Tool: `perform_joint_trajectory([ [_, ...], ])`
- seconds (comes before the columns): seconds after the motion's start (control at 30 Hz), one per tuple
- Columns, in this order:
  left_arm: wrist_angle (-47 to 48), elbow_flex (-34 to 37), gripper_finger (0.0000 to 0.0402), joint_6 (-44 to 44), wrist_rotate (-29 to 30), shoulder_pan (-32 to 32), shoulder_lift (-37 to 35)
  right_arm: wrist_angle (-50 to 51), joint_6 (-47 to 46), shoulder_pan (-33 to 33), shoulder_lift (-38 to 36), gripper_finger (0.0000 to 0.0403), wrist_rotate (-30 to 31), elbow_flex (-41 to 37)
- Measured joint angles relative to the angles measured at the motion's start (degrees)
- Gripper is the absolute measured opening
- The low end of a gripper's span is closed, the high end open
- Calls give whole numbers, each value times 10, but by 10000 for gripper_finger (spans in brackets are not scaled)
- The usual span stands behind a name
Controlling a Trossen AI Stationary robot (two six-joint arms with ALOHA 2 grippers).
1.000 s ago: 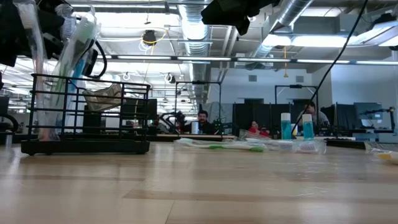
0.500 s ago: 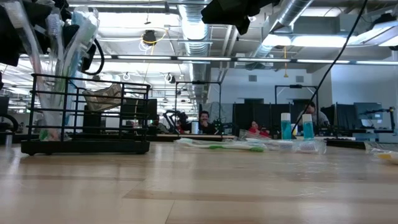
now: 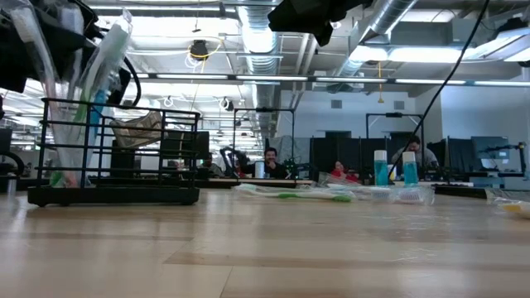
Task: Pick & Place toothbrushing station
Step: Put the left purple toothbrush into the top left section of the mesh organizer, then put the left purple toothbrush into the top right section of the mesh organizer
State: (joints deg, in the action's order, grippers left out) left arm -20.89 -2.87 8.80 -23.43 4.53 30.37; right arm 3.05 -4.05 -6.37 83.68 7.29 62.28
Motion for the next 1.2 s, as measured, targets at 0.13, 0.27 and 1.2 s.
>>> perform_joint_trajectory([
  [0.13, -1, 0, 69, 0, -6, 0, 0, 0, 0, 0, 0, 82, 0, 0],
  [0.27, -13, 0, 68, 0, -6, 0, 0, 0, 0, 0, 0, 82, 0, 0],
  [1.2, -121, 0, 180, -8, 26, 0, 1, 0, 0, 0, 0, 82, 0, 0],
])
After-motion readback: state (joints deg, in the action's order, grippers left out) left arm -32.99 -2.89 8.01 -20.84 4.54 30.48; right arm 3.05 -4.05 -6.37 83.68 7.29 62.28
